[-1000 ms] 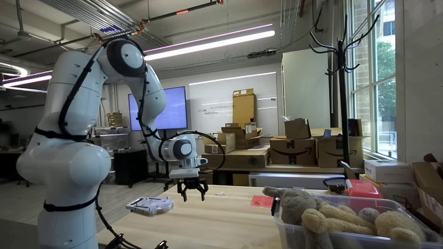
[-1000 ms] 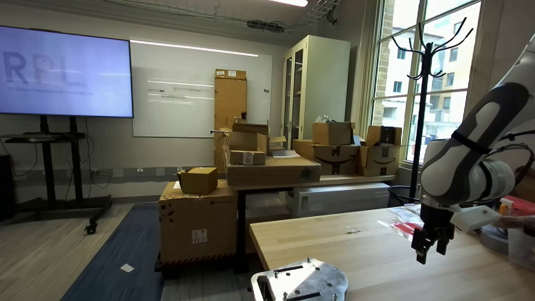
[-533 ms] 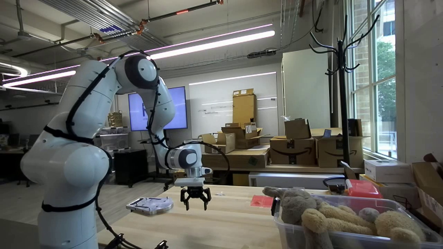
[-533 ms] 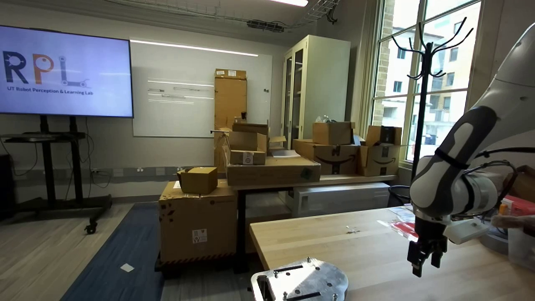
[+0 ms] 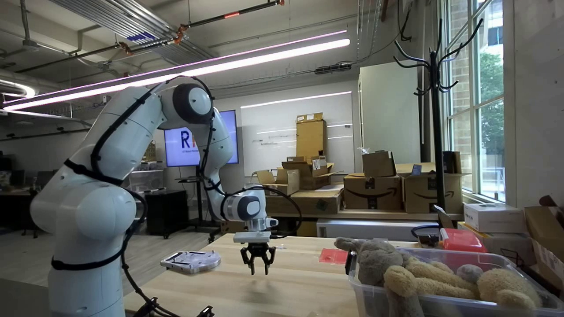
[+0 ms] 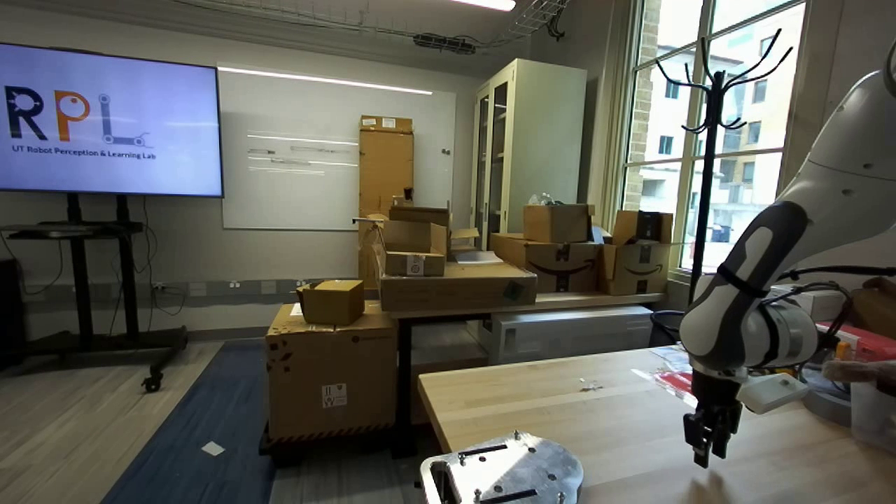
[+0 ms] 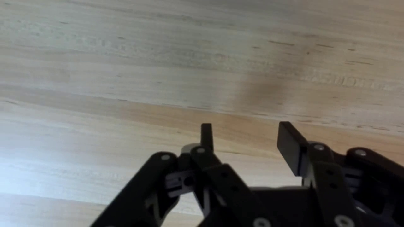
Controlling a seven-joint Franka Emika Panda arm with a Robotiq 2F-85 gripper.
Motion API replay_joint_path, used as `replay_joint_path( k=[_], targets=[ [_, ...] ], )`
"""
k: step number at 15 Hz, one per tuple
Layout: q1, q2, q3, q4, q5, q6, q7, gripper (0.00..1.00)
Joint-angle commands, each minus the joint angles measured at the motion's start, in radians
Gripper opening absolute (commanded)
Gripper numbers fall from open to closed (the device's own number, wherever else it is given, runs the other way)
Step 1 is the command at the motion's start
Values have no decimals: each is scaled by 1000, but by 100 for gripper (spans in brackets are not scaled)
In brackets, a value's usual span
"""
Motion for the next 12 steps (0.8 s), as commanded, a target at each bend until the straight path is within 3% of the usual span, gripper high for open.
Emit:
replay_joint_path(
  k=[1, 4, 5, 12],
  targets=[
    [-39, 34, 25, 56, -17, -8, -24, 27],
    [-42, 37, 20, 72, -28, -11, -24, 3],
    [-43, 39, 19, 77, -30, -13, -23, 0],
    [-54, -4, 3, 54, -51, -13, -25, 0]
  ],
)
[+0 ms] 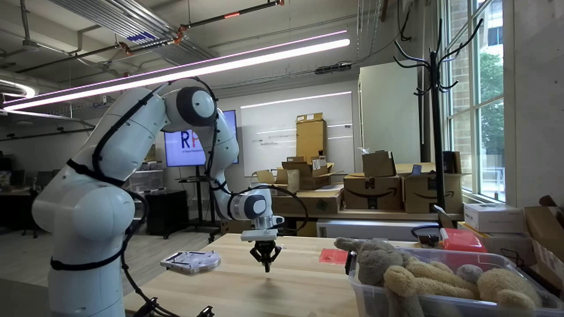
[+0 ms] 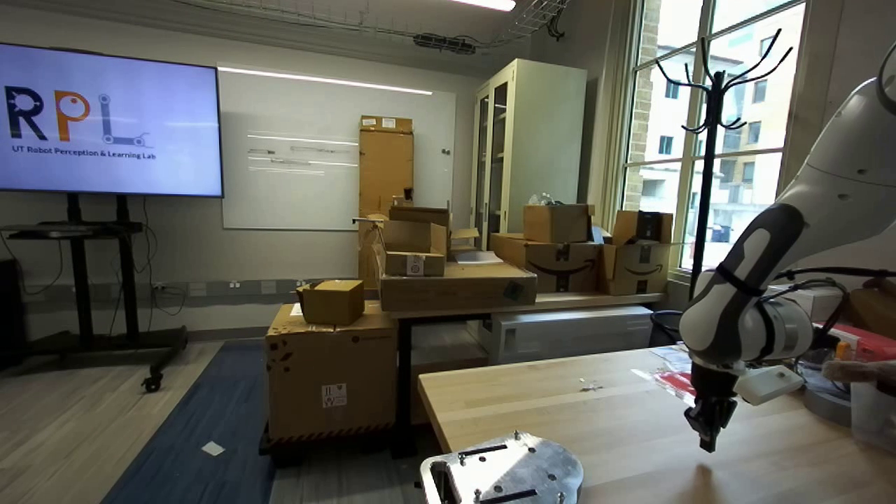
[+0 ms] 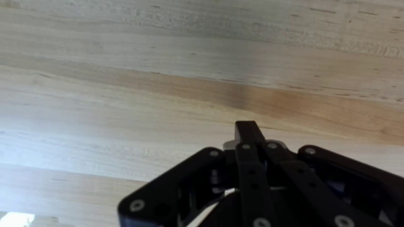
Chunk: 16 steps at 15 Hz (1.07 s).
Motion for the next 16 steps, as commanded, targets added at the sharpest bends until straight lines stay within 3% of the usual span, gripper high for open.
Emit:
replay_joint_path(
  k=[1, 9, 16],
  targets=[
    [-19, -55, -7, -28, -43, -13, -19, 0],
    [14, -357, -46, -203, -143, -20, -12, 0],
    [71, -717, -41, -369, -129, -123, -43, 0]
  ],
)
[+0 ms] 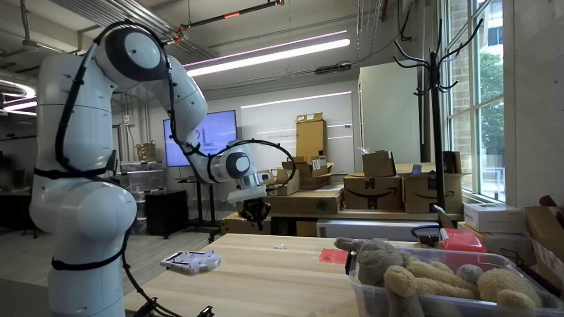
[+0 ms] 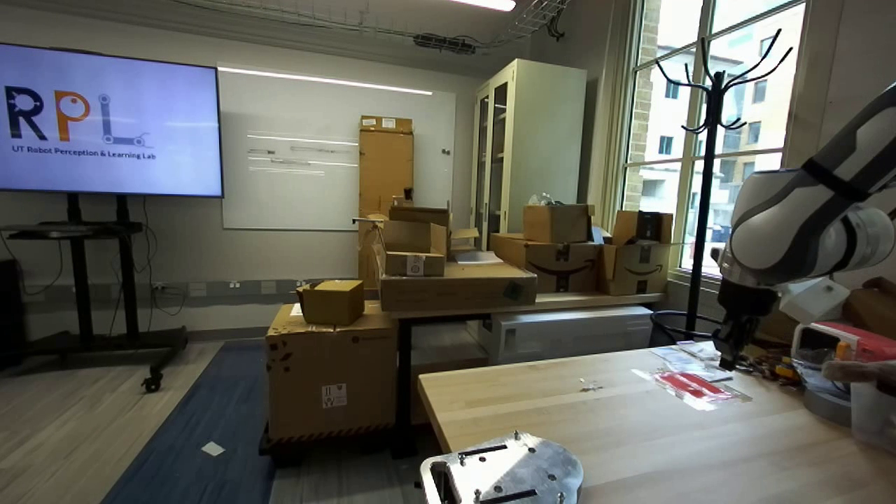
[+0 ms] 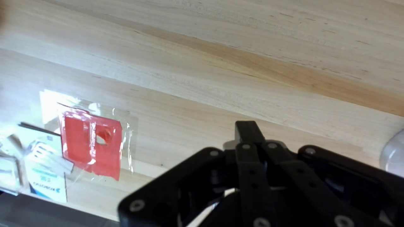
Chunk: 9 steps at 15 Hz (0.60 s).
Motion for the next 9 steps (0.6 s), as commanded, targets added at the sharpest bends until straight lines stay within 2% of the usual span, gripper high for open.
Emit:
replay_joint_path(
  k=[1, 5, 9],
  targets=[
    [37, -225, -9, -97, -1, -89, -41, 0],
    [87, -400, -17, -126, 7, -178, -54, 0],
    [151, -481, -13, -124, 13, -256, -67, 0]
  ],
)
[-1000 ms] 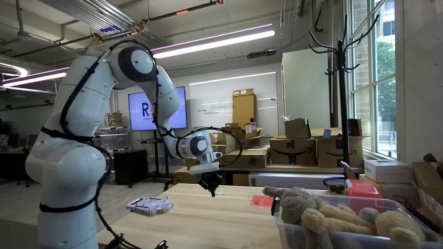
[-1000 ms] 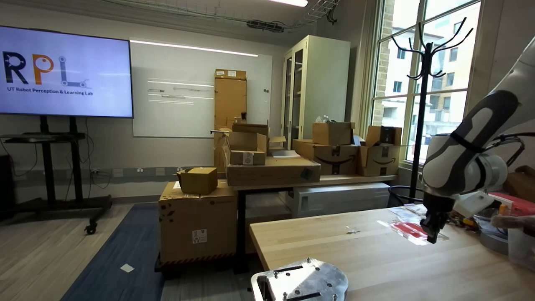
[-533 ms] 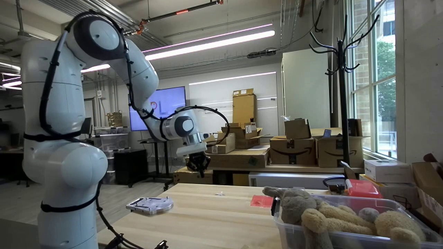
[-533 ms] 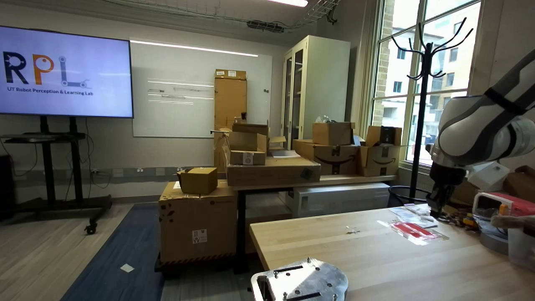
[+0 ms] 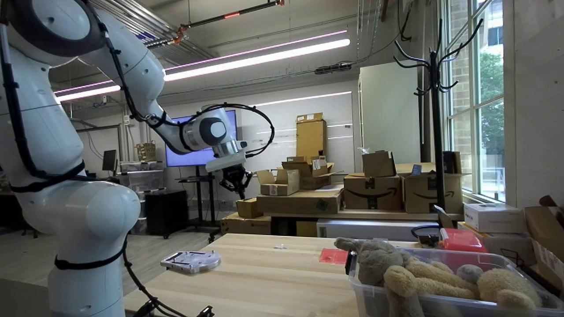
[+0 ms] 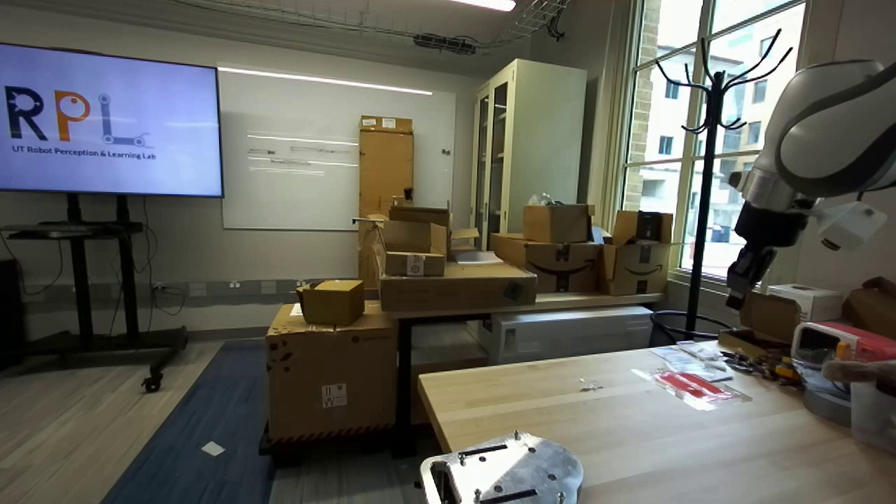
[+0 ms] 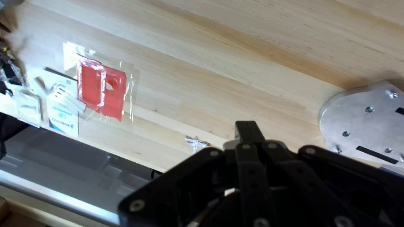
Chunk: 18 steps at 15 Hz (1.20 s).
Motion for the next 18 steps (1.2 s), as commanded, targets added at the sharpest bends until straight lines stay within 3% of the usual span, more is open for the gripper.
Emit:
replay_joint_path(
  k=[1, 8, 12, 18],
  targets=[
    [70, -76, -3, -17, 13, -73, -41, 0],
    [202, -29, 62, -4, 11, -97, -23, 0],
    [233, 87, 90, 15, 3, -58, -13, 0],
    [266, 311, 94, 48, 79, 50, -75, 0]
  ],
)
